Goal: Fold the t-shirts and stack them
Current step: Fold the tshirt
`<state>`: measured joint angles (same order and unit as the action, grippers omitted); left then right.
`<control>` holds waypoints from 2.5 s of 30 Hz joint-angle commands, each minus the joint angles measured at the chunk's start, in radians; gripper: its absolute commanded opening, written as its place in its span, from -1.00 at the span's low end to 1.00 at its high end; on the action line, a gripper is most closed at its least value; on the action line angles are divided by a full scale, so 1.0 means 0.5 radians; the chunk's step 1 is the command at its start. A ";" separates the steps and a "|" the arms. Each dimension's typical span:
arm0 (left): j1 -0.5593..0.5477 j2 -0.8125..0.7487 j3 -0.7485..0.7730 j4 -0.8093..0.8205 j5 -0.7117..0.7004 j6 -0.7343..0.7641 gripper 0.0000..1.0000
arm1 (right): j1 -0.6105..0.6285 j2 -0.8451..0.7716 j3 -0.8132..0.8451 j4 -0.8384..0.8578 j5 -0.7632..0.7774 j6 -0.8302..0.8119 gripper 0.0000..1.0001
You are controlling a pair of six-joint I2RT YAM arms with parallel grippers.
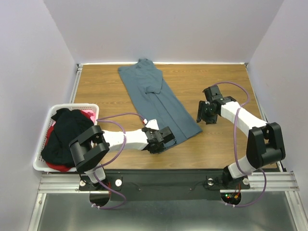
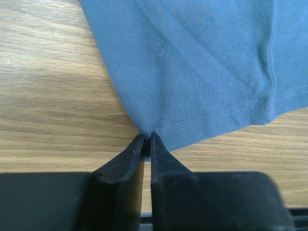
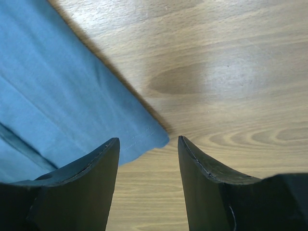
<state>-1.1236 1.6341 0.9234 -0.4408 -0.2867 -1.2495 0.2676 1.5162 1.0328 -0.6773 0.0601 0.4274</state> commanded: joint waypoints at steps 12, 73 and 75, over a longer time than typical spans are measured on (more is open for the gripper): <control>0.054 -0.102 -0.291 -0.030 0.076 0.177 -1.00 | -0.004 0.143 -0.093 0.186 -0.068 -0.106 -0.07; 0.688 -0.958 -0.040 -0.355 -0.055 0.661 -1.00 | 0.118 0.330 0.952 -0.413 -0.436 -0.063 -0.99; 0.750 -0.927 -0.018 -0.288 -0.095 0.734 -1.00 | 0.118 0.443 1.051 -0.409 -0.442 -0.097 -0.99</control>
<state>-0.8078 1.1469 0.8745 -0.6041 -0.2314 -0.9813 0.3283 1.6722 1.4403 -0.8944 -0.1905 0.4290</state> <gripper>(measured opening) 0.073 0.033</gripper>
